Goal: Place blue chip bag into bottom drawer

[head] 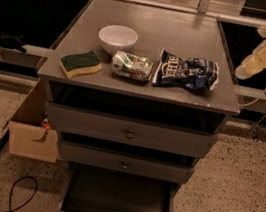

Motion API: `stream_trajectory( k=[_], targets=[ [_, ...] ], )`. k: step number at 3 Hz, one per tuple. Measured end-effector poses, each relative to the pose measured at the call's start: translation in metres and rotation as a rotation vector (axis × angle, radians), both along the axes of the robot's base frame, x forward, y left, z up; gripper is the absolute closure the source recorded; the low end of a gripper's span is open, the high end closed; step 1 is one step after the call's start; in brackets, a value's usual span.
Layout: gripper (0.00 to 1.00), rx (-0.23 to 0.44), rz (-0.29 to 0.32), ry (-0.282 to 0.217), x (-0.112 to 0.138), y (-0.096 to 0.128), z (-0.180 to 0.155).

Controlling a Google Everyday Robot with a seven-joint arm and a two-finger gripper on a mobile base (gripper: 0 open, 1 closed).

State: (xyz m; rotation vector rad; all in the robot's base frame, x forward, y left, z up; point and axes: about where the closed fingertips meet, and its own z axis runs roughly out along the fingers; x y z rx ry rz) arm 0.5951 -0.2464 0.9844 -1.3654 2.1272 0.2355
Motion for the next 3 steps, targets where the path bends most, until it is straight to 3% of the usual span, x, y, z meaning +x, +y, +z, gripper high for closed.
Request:
stream_trajectory(
  k=[1, 2, 3],
  targets=[
    [0.00, 0.003, -0.006, -0.005, 0.003, 0.000, 0.001],
    [0.00, 0.077, -0.025, -0.027, 0.011, 0.001, -0.015],
    [0.00, 0.213, -0.054, -0.070, 0.025, -0.005, -0.025]
  ],
)
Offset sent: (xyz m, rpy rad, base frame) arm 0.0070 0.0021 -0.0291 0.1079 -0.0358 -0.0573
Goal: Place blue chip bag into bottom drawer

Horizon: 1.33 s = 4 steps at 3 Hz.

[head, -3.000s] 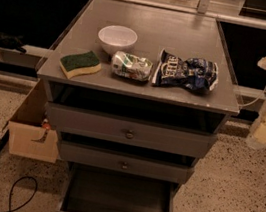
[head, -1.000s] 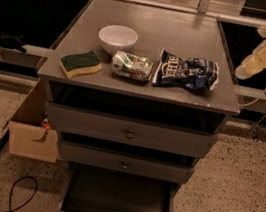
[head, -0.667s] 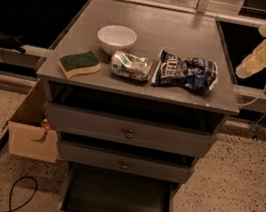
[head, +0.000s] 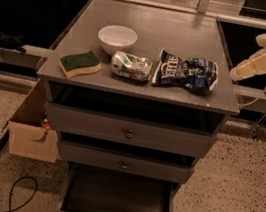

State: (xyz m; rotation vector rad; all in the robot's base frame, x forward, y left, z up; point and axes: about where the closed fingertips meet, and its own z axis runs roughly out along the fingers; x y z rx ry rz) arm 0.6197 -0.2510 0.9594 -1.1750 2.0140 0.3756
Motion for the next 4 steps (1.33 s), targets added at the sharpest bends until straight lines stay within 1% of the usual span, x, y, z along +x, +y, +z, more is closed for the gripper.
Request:
stream_trajectory(
  k=[1, 2, 3, 4],
  targets=[
    [0.00, 0.125, -0.017, -0.012, 0.025, -0.004, -0.018],
    [0.00, 0.125, -0.021, 0.000, 0.045, 0.000, -0.031],
    [0.00, 0.093, -0.024, 0.037, 0.060, 0.008, -0.051],
    [0.00, 0.072, -0.030, 0.069, 0.068, 0.010, -0.070]
  ],
)
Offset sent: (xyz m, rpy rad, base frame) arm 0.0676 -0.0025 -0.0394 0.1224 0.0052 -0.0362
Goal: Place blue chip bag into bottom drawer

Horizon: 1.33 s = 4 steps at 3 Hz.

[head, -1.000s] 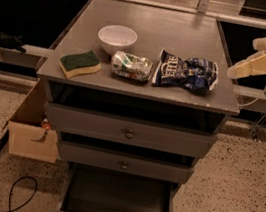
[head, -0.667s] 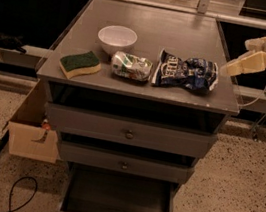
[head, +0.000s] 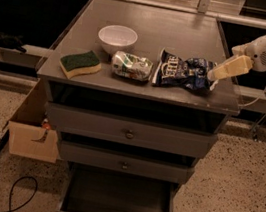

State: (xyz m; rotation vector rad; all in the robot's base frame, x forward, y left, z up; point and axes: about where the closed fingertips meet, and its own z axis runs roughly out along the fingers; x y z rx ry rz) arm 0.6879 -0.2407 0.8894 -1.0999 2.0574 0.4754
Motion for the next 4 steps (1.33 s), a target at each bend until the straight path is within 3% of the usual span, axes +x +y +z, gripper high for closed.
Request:
stream_trajectory(
  k=[4],
  targets=[
    [0.00, -0.018, 0.027, 0.082, 0.007, 0.028, -0.045]
  ],
)
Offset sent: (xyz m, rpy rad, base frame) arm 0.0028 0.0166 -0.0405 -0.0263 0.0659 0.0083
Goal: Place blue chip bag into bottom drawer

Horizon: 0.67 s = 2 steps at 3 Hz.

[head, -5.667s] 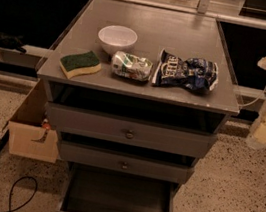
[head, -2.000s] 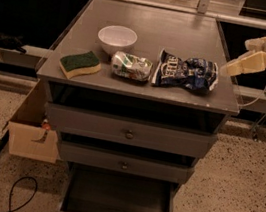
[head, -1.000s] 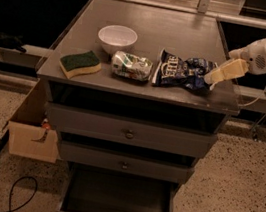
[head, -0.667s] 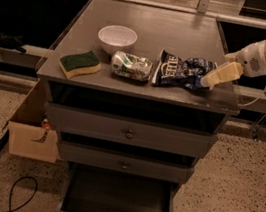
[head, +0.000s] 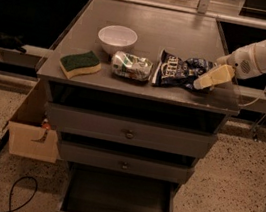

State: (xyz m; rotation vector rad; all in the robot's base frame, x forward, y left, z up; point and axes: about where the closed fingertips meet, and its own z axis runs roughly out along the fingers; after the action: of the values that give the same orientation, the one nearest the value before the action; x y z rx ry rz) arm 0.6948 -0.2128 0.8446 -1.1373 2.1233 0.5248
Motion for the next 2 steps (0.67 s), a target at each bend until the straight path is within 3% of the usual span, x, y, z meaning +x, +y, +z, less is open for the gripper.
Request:
stream_trajectory(
  k=[2],
  targets=[
    [0.43, 0.000, 0.000, 0.000, 0.0000, 0.0001, -0.0001]
  ],
)
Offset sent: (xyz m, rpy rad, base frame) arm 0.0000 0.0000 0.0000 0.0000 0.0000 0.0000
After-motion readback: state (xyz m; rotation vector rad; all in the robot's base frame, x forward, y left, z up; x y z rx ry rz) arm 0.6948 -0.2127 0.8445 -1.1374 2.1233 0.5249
